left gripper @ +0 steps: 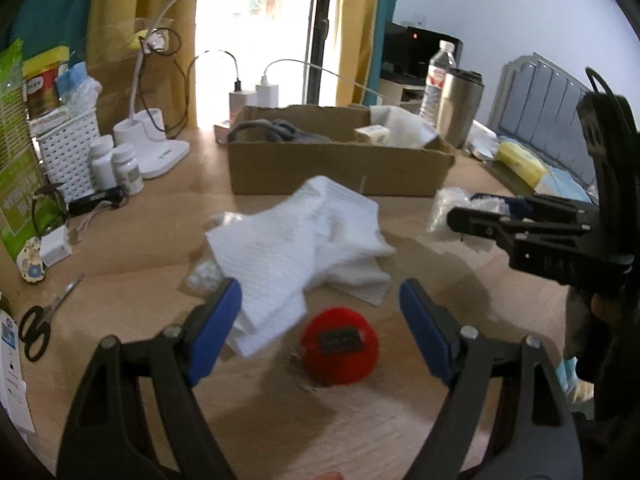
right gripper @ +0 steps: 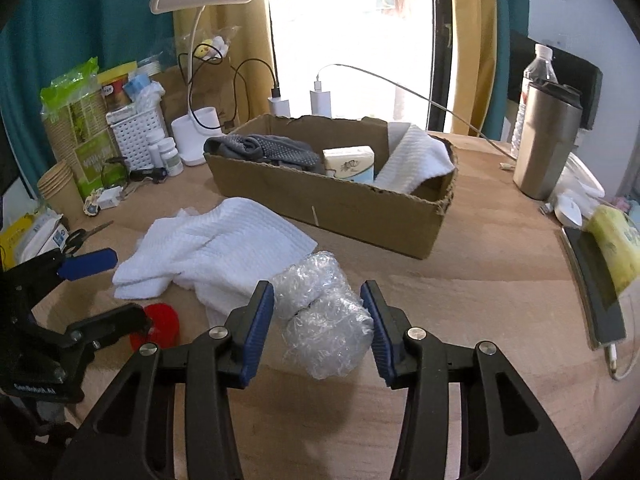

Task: Organize soft objects
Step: 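Grasp the red ball with the left gripper while the right gripper grasps the bubble-wrap bag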

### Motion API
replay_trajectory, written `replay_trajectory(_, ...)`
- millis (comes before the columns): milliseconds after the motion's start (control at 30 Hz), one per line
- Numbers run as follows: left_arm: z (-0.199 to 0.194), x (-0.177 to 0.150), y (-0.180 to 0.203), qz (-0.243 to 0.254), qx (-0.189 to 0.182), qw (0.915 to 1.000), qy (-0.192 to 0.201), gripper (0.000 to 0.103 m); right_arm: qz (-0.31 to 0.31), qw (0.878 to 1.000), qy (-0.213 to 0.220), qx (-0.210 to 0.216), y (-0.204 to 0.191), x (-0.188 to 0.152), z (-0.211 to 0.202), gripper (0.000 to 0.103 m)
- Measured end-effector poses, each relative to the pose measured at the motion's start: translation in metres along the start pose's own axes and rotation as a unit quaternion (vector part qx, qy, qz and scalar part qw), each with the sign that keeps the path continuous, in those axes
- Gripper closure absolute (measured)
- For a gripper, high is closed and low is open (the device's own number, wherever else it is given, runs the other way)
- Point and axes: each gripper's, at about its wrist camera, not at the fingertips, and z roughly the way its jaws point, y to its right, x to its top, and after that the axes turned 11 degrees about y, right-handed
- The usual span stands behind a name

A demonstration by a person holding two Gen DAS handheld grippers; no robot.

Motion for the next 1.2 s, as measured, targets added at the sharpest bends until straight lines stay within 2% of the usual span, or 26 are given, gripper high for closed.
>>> replay_trajectory(167,0.001,-0.009,0.012,0.007,-0.015,0.9998,-0.008,0.02,0.005,1.0,0.003,-0.003,0.003,-0.006,-0.007,0.055)
replay_trajectory(367,0.012,-0.022,0.024,0.014,-0.035,0.9986,-0.038,0.02,0.013,1.0,0.006,-0.006,0.01,-0.015,-0.015,0.055)
replay_trajectory(633,0.017,-0.028,0.036,0.034,-0.034,0.9975,-0.051,0.022,0.025,1.0,0.01,-0.01,0.02,-0.02,-0.019,0.055)
replay_trajectory(667,0.016,-0.028,0.037,0.037,-0.034,0.9975,-0.05,0.024,0.025,1.0,0.01,-0.01,0.021,-0.02,-0.019,0.055)
replay_trajectory(733,0.015,-0.028,0.038,0.041,-0.035,0.9974,-0.049,0.035,0.025,1.0,0.011,-0.009,0.021,-0.02,-0.02,0.055)
replay_trajectory(867,0.018,-0.031,0.035,0.039,-0.031,0.9971,-0.057,0.039,0.024,1.0,0.011,-0.005,0.019,-0.02,-0.019,0.055)
replay_trajectory(1133,0.024,-0.032,0.033,0.038,-0.031,0.9963,-0.071,0.04,0.036,0.999,0.009,-0.003,0.026,-0.022,-0.018,0.055)
replay_trajectory(1167,0.025,-0.031,0.031,0.034,-0.033,0.9963,-0.071,0.042,0.037,0.999,0.01,-0.003,0.026,-0.022,-0.018,0.055)
replay_trajectory(1200,0.025,-0.03,0.03,0.032,-0.033,0.9964,-0.071,0.049,0.037,0.999,0.01,-0.003,0.026,-0.021,-0.018,0.055)
